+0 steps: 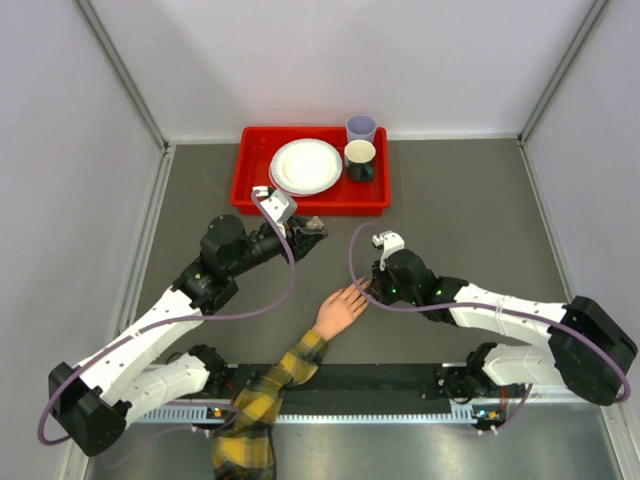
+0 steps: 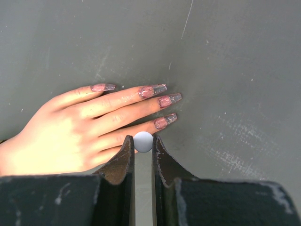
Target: Paint the nails
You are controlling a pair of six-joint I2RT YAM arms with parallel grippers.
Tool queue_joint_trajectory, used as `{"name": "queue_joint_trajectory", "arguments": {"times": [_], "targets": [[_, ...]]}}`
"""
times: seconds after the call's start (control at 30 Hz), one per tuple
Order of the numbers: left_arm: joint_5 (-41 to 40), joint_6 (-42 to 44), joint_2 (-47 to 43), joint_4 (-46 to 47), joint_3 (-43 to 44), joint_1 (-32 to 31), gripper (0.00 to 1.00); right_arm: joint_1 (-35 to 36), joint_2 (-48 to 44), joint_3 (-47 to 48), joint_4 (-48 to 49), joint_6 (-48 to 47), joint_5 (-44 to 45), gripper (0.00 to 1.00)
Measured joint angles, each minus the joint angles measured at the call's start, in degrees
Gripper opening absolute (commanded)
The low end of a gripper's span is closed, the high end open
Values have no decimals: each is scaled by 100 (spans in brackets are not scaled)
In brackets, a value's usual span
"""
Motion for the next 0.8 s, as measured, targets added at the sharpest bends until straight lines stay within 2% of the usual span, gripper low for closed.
{"name": "queue_joint_trajectory", "arguments": {"times": [0.8], "targets": [[9,0,0,2,0,28,0,0,0,0,-122,-2,-31,0]]}}
